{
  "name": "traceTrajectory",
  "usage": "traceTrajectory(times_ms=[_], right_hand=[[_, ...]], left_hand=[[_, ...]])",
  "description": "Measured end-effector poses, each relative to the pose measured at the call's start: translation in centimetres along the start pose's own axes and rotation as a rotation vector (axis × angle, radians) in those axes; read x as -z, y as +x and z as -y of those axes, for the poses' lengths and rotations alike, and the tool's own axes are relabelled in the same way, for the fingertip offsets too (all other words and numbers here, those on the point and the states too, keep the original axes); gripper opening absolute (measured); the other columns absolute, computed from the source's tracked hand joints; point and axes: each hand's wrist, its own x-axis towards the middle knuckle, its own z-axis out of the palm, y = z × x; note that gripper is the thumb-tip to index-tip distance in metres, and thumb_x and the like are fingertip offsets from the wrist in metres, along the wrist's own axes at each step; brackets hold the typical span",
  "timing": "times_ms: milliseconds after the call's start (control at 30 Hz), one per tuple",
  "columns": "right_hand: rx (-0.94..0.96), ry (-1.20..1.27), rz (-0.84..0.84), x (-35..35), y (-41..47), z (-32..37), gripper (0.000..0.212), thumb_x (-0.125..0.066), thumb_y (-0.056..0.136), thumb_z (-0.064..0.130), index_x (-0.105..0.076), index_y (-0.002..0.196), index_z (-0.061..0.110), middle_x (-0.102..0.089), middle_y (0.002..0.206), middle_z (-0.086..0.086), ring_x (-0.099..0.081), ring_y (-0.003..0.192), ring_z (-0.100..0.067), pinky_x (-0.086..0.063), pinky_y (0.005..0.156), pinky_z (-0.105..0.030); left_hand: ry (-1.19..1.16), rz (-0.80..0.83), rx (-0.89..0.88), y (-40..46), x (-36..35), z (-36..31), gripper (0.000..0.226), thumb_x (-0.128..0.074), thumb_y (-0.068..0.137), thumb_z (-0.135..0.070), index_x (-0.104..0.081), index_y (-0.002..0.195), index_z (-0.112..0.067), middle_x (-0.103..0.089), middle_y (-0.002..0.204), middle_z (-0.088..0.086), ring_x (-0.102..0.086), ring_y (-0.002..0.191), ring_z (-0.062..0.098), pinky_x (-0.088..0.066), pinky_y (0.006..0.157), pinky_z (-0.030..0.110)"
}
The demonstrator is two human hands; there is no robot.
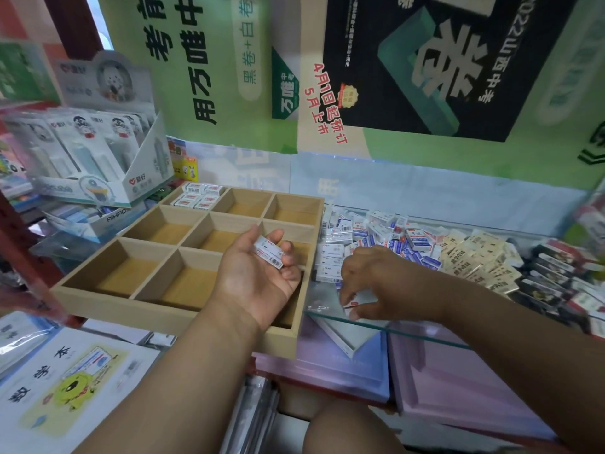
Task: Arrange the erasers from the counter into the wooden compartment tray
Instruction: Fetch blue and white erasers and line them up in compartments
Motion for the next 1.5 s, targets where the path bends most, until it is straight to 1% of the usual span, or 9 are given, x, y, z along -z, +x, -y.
traceTrajectory(times_ms=[367,533,667,833,1000,1100,1233,1333,1500], right_hand=[[-0.329,-0.125,-0.219,3.8,2.4,-2.2,0.025,-0.071,0.08,0.037,-0.07,0.101,0.025,-0.057,0.089,0.008,-0.05,0.091,-0.013,-0.037,0.077,-0.028],[-0.529,-0.166,0.016,4.2,6.6,-5.0,0.046,-0.077,0.07,0.048,-0.065,0.109,0.025,-0.05,0.095,0.005,-0.049,0.101,-0.018,-0.04,0.078,-0.03],[-0.551,-0.147,0.083,3.8,7.3,-5.5,0.039,-0.077,0.073,0.039,-0.068,0.105,0.018,-0.059,0.086,0.007,-0.056,0.076,-0.014,-0.038,0.066,-0.025],[-0.606,0.391,-0.109,6.1,6.4,-4.6,0.018,-0.076,0.077,0.024,-0.073,0.089,0.01,-0.068,0.085,0.002,-0.058,0.072,-0.006,-0.042,0.068,-0.024],[-0.421,0.587,-0.021,7.6,7.3,-0.6,0.018,-0.075,0.077,0.021,-0.073,0.09,0.008,-0.072,0.094,-0.01,-0.06,0.083,-0.011,-0.045,0.087,-0.032],[-0.356,0.523,0.059,8.0,7.7,0.9,0.015,-0.072,0.081,0.03,-0.074,0.09,0.019,-0.071,0.084,0.008,-0.059,0.075,0.002,-0.044,0.076,-0.019],[-0.626,0.3,-0.138,10.3,5.9,-2.7,0.029,-0.061,0.088,0.043,-0.074,0.088,0.017,-0.066,0.08,0.003,-0.056,0.075,-0.015,-0.042,0.073,-0.027],[-0.841,-0.115,0.084,9.6,4.6,-5.4,0.047,-0.059,0.086,0.054,-0.07,0.072,0.011,-0.057,0.072,-0.003,-0.054,0.069,-0.02,-0.039,0.069,-0.027],[-0.941,-0.181,0.049,7.0,4.3,-5.5,0.055,-0.071,0.072,0.059,-0.047,0.057,0.012,-0.05,0.061,-0.001,-0.048,0.056,-0.018,-0.036,0.055,-0.025]], left_hand=[[0.005,-0.023,0.0,-0.3,-0.3,0.1,0.029,-0.044,0.094,-0.038,-0.053,0.084,-0.012,-0.047,0.067,0.005,-0.038,0.052,0.014,-0.029,0.044,0.018],[0.009,-0.053,-0.006,-0.6,-0.7,0.2,0.029,-0.044,0.096,-0.037,-0.052,0.089,-0.01,-0.051,0.069,0.007,-0.047,0.055,0.015,-0.037,0.047,0.02],[-0.1,-0.056,-0.016,-0.7,-1.1,0.0,0.034,-0.044,0.098,-0.035,-0.053,0.098,-0.002,-0.058,0.086,0.015,-0.061,0.07,0.025,-0.056,0.058,0.026],[-0.127,0.003,0.032,-0.8,-1.1,-0.1,0.043,-0.044,0.099,-0.037,-0.052,0.115,0.003,-0.06,0.108,0.027,-0.066,0.09,0.037,-0.06,0.066,0.041],[-0.103,0.112,0.132,-1.0,-1.5,-0.2,0.051,-0.049,0.095,-0.042,-0.053,0.121,0.003,-0.06,0.12,0.032,-0.063,0.104,0.044,-0.051,0.083,0.059],[-0.124,0.173,0.152,-1.0,-1.5,-0.4,0.036,-0.061,0.084,-0.029,-0.059,0.106,-0.001,-0.063,0.117,0.024,-0.065,0.102,0.041,-0.059,0.076,0.047],[-0.079,0.119,0.153,-1.2,-1.8,-0.2,0.018,-0.063,0.073,-0.021,-0.056,0.08,-0.006,-0.065,0.086,0.022,-0.07,0.065,0.032,-0.055,0.045,0.022],[-0.08,0.116,0.15,-1.2,-1.7,-0.1,0.017,-0.063,0.072,-0.022,-0.052,0.075,-0.009,-0.062,0.081,0.019,-0.068,0.062,0.028,-0.051,0.043,0.018],[-0.048,0.095,0.174,-0.8,-1.6,-0.1,0.028,-0.068,0.071,-0.031,-0.049,0.064,-0.011,-0.061,0.08,0.016,-0.066,0.057,0.02,-0.048,0.038,0.017]])
